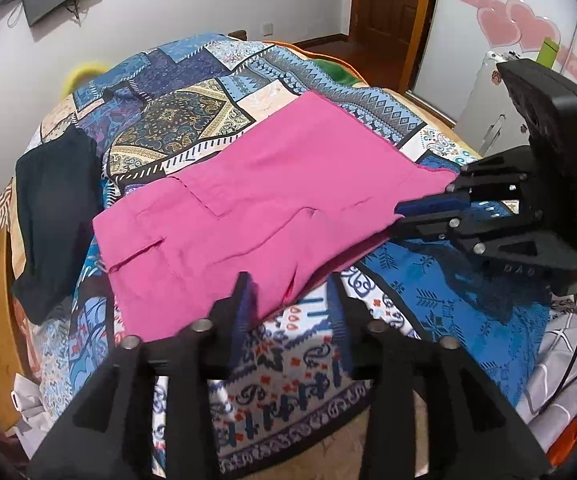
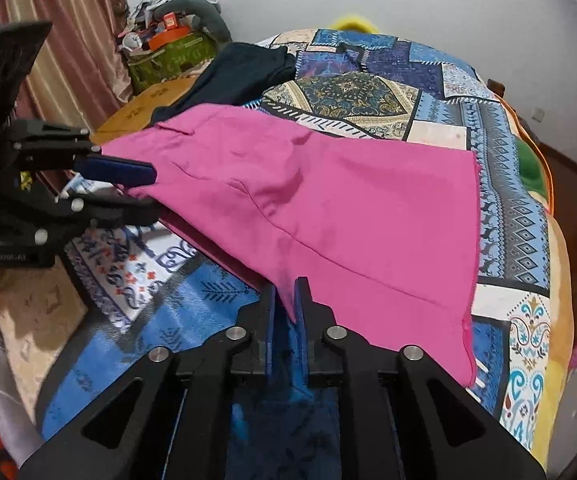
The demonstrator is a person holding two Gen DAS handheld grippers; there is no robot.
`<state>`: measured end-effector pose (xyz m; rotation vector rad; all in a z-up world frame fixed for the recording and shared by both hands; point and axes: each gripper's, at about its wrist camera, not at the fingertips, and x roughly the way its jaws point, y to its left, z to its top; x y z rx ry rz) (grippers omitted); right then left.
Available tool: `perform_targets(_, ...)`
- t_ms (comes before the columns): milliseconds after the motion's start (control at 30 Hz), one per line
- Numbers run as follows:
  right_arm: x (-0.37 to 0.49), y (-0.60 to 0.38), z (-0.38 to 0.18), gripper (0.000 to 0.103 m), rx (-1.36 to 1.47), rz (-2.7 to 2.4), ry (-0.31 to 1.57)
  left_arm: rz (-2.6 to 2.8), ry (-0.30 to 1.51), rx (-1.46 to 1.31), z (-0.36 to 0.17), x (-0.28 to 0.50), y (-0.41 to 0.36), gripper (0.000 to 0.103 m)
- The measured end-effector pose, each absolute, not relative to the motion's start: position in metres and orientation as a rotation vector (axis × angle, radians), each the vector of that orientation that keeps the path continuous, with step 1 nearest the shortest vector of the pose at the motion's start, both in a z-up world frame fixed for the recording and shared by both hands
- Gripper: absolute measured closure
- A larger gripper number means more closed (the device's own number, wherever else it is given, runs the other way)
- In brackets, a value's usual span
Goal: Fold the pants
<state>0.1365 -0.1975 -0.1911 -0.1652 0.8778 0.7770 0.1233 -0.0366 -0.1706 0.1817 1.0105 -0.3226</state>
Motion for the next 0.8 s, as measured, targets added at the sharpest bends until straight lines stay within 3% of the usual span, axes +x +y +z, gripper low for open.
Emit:
perform_targets(167,0.133,-0.203,-0.171,0.078,-0.115,0.791,0.836,-0.296,0.981,0.113,-0.153,0.119,-0.021,0.056)
perform_targets(300,0.135,-0.201,-0.156,0.076,-0.073,0.783,0.783,-0.219,0.926,0.054,-0.136,0.126,-0.003,0.040)
perform_targets(367,0.140,-0.198,-0.152,0.070,-0.037,0.775,0.776,-0.181,0.914,0.013,-0.131,0.134,0.007,0.037)
perform_targets(800,0.174,-0.164,-0.181,0.070,0.106,0.765,0.922,-0.100,1.052,-0.086,-0.176,0.174,0.023,0.033)
